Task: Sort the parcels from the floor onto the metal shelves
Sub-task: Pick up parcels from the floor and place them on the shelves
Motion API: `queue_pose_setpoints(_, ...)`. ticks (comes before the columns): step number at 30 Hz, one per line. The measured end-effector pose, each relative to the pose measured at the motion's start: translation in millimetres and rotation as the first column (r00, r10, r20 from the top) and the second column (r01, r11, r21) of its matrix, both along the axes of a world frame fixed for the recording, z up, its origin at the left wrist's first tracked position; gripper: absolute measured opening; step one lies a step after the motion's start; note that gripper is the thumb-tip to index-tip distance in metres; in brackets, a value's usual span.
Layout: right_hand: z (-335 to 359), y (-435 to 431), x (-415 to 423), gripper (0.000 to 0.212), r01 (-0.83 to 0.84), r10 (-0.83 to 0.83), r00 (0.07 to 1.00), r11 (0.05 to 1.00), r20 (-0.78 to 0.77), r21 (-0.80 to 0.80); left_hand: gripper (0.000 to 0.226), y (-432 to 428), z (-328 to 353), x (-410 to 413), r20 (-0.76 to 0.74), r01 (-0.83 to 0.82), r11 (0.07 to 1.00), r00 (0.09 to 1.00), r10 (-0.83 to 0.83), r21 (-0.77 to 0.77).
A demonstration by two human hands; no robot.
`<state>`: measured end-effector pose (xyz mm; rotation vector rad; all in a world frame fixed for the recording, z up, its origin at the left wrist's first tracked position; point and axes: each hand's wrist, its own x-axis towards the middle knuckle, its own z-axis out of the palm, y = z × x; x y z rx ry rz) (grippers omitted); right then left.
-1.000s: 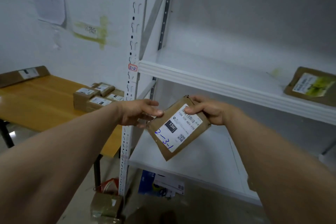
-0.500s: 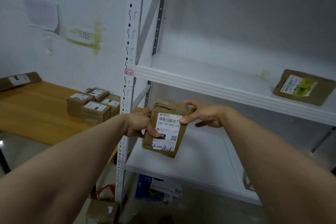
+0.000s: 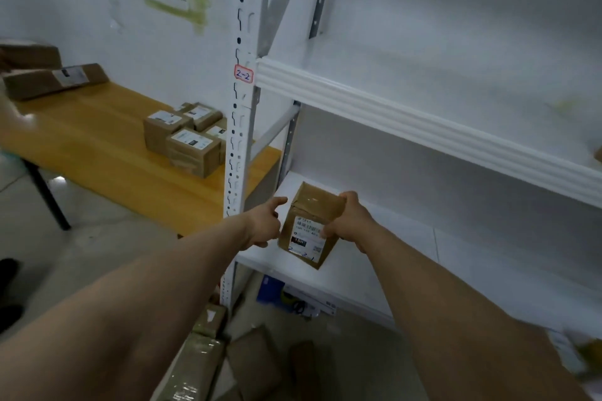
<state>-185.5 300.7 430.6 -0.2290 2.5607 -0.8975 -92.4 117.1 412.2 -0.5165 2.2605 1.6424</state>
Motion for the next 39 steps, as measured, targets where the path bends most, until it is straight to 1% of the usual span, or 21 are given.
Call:
queue_pose_setpoints(2,-19,-2,-18,0.09,0.008,-0.007,1.0,0.998,-0.011,0.056,0.08,-2,-12,-13,0.025,-0.036,0.999,0.999,0.037,-0.016)
queue_pose_setpoints(6,-51,-6,-56,0.08,-0.014,0.016,1.0,0.991,-0.013,0.134,0.076,-3,-35,-45,0.068,-0.111,0.994,0.991,0.112,-0.016)
queue_pose_setpoints(8,-66,-10,-75,0.078,-0.03,0.031,1.0,0.99,-0.006,0.14,0.075,-3,-44,-62,0.082,-0.153,0.988,0.985,0.152,0.003)
queue_pose_setpoints(12,-91,-28,-111,0.082,-0.095,0.097,0.995,0.982,-0.003,0.161,0.068,-5,-63,-91,0.11,-0.211,0.977,0.972,0.205,0.039)
queue_pose_setpoints(17,-121,-63,-143,0.081,-0.097,0.097,0.995,0.985,0.012,0.141,0.044,-13,-95,-104,0.149,-0.324,0.945,0.934,0.325,-0.03)
queue_pose_setpoints(21,-143,-80,-155,0.083,-0.132,0.125,0.991,0.981,0.056,0.143,0.034,-15,-122,-96,0.198,-0.352,0.935,0.914,0.355,-0.049)
queue_pose_setpoints(25,-161,-79,-156,0.09,-0.176,0.159,0.982,0.963,0.1,0.206,0.033,-14,-132,-92,0.234,-0.387,0.921,0.892,0.387,-0.046)
queue_pose_setpoints(29,-168,-69,-159,0.096,-0.192,0.171,0.98,0.952,0.106,0.237,0.034,-11,-134,-94,0.241,-0.384,0.922,0.891,0.384,-0.051)
queue_pose_setpoints(33,-167,-65,-166,0.081,-0.172,0.154,0.983,0.961,0.097,0.216,0.035,-5,-134,-94,0.23,-0.362,0.929,0.9,0.37,-0.078)
queue_pose_setpoints(36,-169,-69,-167,0.078,-0.149,0.134,0.987,0.972,0.092,0.183,0.035,-2,-141,-90,0.225,-0.363,0.929,0.901,0.37,-0.072)
queue_pose_setpoints(38,-174,-72,-164,0.083,-0.15,0.135,0.986,0.974,0.097,0.168,0.035,-1,-147,-83,0.245,-0.353,0.934,0.902,0.354,-0.053)
queue_pose_setpoints(39,-176,-73,-161,0.092,-0.151,0.136,0.986,0.975,0.1,0.162,0.034,-1,-151,-78,0.257,-0.34,0.939,0.904,0.342,-0.054)
